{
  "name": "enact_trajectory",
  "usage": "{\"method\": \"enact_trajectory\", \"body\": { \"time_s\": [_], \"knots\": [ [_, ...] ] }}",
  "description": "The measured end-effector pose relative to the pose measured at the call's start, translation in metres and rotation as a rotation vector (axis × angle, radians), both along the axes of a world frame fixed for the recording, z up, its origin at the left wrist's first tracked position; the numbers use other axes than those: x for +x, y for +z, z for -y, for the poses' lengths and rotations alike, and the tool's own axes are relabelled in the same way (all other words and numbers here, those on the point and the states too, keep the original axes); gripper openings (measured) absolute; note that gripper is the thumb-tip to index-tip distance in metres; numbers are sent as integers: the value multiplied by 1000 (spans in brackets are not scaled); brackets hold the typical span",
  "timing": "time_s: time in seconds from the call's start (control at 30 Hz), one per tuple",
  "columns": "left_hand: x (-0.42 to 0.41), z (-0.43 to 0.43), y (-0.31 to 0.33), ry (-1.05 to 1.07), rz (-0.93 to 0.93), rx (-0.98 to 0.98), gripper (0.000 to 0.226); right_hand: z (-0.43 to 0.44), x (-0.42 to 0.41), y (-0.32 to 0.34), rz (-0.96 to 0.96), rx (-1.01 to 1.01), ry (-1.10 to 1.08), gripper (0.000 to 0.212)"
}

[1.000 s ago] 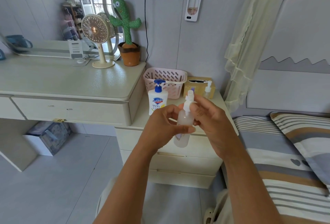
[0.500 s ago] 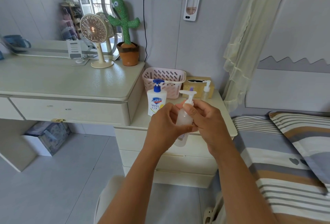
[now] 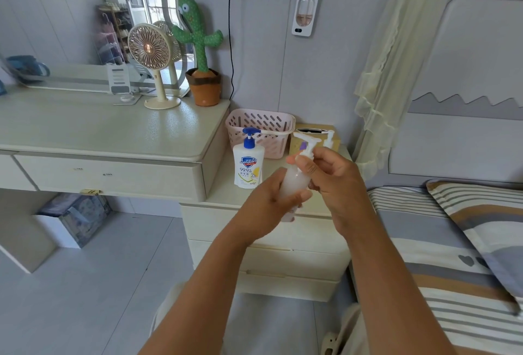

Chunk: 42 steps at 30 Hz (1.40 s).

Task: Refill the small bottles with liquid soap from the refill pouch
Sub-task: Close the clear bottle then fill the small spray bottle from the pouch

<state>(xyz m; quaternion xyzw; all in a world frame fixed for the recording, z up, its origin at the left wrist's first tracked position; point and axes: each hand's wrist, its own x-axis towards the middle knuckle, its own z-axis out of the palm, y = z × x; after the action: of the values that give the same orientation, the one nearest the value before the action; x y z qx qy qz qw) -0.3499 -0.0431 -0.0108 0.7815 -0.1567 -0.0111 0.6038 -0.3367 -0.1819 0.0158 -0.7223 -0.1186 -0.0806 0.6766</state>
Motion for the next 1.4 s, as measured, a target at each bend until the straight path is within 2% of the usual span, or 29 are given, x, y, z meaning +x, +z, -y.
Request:
{"method": "enact_trajectory", "body": {
  "time_s": [0.07,0.2,0.23,0.4,0.6,0.73,0.93,1.1,1.2,1.4],
  "knots": [
    [3,4,0,81,66,43,39,-1,2,2,14,-2,-17,28],
    [3,-3,5,-126,-153,-244,33,5,7,11,25,-30,27,24],
    [4,-5,5,-133,-161,-260,32,7,8,12,27,-36,30,24],
    [12,0,3,93,-63,-188,41,5,11,12,25,-71,25,31],
    [7,-5,6,-167,-206,-253,37,6,7,15,25,-75,70,27],
    [9,-4,8,13,-86,-129,51,3,2,18,38,-101,59,47],
    [2,-10,11,-152,-141,-232,34,11,0,21,42,-103,52,25],
    [5,-9,12,-3,-55,-114,40,11,-5,16,83,-119,55,23],
    [5,-10,13,9,-43,-65,38,11,-6,13,87,-149,36,25],
    [5,6,10,238,77,34,42,-3,-3,6,186,-214,-202,24]
  ]
}}
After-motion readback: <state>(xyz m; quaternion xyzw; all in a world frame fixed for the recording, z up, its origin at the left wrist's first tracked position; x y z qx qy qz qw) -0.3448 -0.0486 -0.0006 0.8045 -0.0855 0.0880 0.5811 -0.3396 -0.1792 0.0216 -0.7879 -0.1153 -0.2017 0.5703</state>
